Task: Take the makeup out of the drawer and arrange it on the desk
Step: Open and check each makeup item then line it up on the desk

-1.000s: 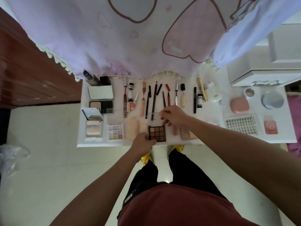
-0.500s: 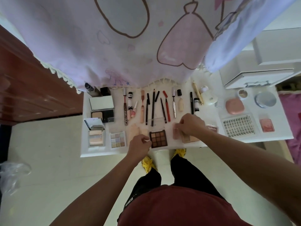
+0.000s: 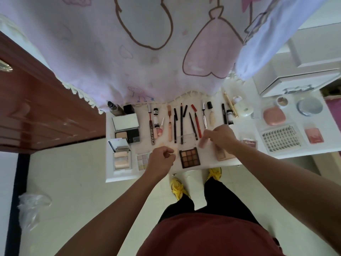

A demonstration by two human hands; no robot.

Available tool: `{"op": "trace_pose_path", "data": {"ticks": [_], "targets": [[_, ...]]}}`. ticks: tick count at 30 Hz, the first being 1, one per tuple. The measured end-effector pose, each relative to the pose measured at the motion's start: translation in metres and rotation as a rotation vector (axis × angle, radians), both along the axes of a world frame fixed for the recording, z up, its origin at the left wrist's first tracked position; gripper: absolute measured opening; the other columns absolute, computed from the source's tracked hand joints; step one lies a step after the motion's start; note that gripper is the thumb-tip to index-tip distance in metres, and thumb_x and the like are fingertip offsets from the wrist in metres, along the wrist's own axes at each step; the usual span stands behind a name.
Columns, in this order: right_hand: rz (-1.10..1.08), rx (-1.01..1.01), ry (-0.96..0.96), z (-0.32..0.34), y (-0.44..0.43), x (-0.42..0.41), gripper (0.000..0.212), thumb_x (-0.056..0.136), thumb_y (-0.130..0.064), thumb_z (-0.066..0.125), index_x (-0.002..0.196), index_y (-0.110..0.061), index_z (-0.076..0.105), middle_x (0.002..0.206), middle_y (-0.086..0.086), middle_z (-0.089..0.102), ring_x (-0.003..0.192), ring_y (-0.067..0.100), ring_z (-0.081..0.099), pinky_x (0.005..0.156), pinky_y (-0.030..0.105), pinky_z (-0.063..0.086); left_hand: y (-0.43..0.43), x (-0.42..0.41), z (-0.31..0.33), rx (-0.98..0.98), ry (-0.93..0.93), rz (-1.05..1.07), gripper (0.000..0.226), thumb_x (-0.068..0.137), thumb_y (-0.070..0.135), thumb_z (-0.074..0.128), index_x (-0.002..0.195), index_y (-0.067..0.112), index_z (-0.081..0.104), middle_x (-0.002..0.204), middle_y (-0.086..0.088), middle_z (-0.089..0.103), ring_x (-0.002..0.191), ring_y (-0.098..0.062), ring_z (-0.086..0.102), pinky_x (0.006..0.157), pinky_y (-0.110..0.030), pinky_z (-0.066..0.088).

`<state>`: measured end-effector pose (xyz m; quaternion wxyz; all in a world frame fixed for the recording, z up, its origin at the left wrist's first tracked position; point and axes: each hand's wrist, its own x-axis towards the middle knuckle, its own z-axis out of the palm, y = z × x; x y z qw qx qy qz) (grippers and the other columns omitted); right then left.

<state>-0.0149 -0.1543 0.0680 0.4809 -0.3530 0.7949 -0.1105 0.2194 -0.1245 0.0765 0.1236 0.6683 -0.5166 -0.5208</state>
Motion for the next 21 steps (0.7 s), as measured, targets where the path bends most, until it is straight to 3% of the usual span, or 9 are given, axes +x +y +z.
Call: {"op": "trace_pose_path", "data": {"ticks": [3, 6, 9, 13, 17, 21], "targets": [[-0.198, -0.053, -0.285, 0.034, 0.002, 0.002, 0.015, 0.073, -0.025, 0.076, 0.071, -0.01, 0.074, 0.071, -0.002, 0.062, 0.054, 0.007, 0.046, 0.047, 0.017, 0.039, -0.014, -0.003, 0.014, -0.062, 0.039, -0.028, 0.017, 0.09, 0.014, 0.063, 0.107, 0.01, 0.065, 0.084, -0.007, 0.07, 0.075, -0.019, 0.068, 0.075, -0.038, 0.057], [-0.164, -0.03, -0.425, 0.06, 0.003, 0.007, 0.018, 0.074, -0.03, 0.071, 0.077, -0.015, 0.079, 0.07, -0.004, 0.061, 0.049, 0.004, 0.038, 0.043, 0.018, 0.028, -0.028, -0.011, 0.035, -0.105, 0.145, -0.054, 0.018, 0.091, 0.017, 0.064, 0.108, 0.011, 0.064, 0.085, -0.006, 0.071, 0.079, -0.021, 0.069, 0.07, -0.034, 0.058], [-0.16, -0.039, -0.474, 0.074, 0.001, 0.013, 0.031, 0.071, -0.04, 0.073, 0.09, -0.016, 0.079, 0.074, -0.002, 0.058, 0.053, 0.007, 0.036, 0.046, 0.021, 0.023, -0.04, -0.017, 0.056, -0.108, 0.273, -0.057, 0.023, 0.087, 0.021, 0.07, 0.108, 0.012, 0.065, 0.083, -0.005, 0.073, 0.075, -0.019, 0.071, 0.067, -0.029, 0.059], [-0.187, -0.063, -0.536, 0.084, 0.002, 0.016, 0.04, 0.075, -0.037, 0.075, 0.104, -0.009, 0.073, 0.07, -0.003, 0.06, 0.05, 0.007, 0.04, 0.045, 0.021, 0.025, -0.049, -0.02, 0.073, -0.094, 0.377, -0.05, 0.021, 0.084, 0.016, 0.072, 0.102, 0.007, 0.069, 0.084, -0.008, 0.074, 0.074, -0.021, 0.071, 0.069, -0.027, 0.059], [-0.028, -0.103, -0.514, 0.091, 0.003, 0.014, 0.033, 0.082, -0.035, 0.069, 0.105, -0.011, 0.073, 0.08, 0.0, 0.067, 0.056, 0.008, 0.05, 0.045, 0.02, 0.033, -0.056, -0.015, 0.083, -0.081, 0.419, -0.043, 0.016, 0.084, 0.009, 0.071, 0.1, 0.004, 0.07, 0.088, -0.013, 0.073, 0.073, -0.02, 0.07, 0.07, -0.027, 0.058], [0.09, -0.28, -0.483, 0.101, 0.003, 0.018, 0.02, 0.088, -0.027, 0.071, 0.1, -0.012, 0.073, 0.081, 0.003, 0.07, 0.06, 0.012, 0.052, 0.046, 0.019, 0.037, -0.061, -0.013, 0.093, -0.029, 0.498, -0.014, 0.011, 0.084, 0.002, 0.07, 0.095, 0.002, 0.069, 0.081, -0.014, 0.07, 0.068, -0.02, 0.068, 0.067, -0.028, 0.059]]}}
